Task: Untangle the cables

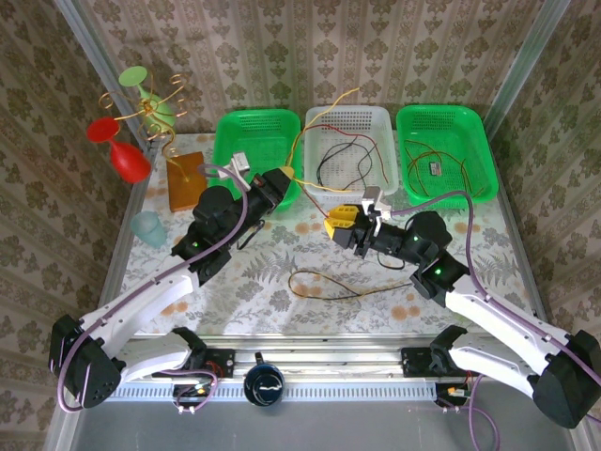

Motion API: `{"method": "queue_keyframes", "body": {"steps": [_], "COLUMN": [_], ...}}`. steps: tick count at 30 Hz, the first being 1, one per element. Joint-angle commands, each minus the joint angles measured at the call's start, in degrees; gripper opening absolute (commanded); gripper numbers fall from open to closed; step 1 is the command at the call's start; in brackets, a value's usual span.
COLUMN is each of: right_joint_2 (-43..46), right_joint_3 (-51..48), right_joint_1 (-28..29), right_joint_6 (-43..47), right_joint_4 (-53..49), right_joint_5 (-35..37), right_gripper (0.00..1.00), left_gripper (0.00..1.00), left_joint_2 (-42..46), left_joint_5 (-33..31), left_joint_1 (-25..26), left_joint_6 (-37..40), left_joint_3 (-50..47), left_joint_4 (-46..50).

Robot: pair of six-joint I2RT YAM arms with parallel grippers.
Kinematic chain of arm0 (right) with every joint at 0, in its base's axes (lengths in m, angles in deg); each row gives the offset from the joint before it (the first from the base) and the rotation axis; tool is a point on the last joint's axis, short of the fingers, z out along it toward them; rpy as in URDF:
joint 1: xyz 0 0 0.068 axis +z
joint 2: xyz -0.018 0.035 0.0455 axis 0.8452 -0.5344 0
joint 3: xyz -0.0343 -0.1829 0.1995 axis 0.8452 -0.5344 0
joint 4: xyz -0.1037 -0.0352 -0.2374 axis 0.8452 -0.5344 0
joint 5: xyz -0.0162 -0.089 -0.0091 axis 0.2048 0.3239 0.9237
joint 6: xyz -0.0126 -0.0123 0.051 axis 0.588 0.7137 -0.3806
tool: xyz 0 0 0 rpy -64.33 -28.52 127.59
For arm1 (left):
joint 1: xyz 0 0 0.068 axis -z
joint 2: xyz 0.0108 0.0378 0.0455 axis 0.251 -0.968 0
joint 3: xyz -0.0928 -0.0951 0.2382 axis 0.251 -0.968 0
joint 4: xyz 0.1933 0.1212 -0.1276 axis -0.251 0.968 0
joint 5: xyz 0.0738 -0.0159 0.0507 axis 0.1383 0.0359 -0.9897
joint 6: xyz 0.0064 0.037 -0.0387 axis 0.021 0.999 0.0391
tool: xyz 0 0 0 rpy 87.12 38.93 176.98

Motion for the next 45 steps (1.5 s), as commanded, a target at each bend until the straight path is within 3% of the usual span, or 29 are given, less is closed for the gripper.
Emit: {"method": "queue_keyframes", "body": {"steps": [1, 3, 6, 10, 14, 25, 37, 45], "right_joint_2": [-0.04, 0.05, 0.44, 0.93, 0.84, 0.05, -0.74, -0.75], "right_joint_3": [1.98, 1.85, 1.38, 1.11, 1.12, 1.22, 2.15, 2.55], "right_joint_1": [0.44, 0.44, 0.44, 0.44, 0.44, 0.43, 0.35, 0.36], "right_joint_6": [0.13, 0.11, -0.06, -0.22, 0.3, 1.42, 1.68, 2.03], "right_joint_4": [0.78, 0.72, 0.94, 0.89, -0.12, -1.28, -2.12, -3.37], "right_joint_5": [0.66, 0.69, 1.57, 2.78, 2.91, 2.93, 1.97, 2.49], "right_gripper": [0.14, 0.02, 0.0, 0.2, 0.28, 0.28, 0.16, 0.27], "left_gripper": [0.0, 0.0, 0.0, 0.0, 0.0, 0.0, 0.0, 0.0], "left_joint_2": [1.83, 1.79, 1.87, 2.14, 2.22, 2.31, 2.4, 2.62], "left_joint_5": [-0.12, -0.09, -0.03, -0.21, -0.14, -0.19, -0.55, -0.56], "left_joint_1": [-0.12, -0.06, -0.09, -0.08, -0.11, -0.12, -0.1, -0.11], "left_joint_6": [0.32, 0.23, 0.18, 0.18, 0.18, 0.26, -0.12, -0.07], "left_joint_3": [0.12, 0.04, -0.03, -0.36, -0.38, -0.21, -0.89, -0.88], "left_joint_4": [-1.43, -1.39, -1.51, -1.55, -1.68, -1.55, -1.89, -1.77]}}
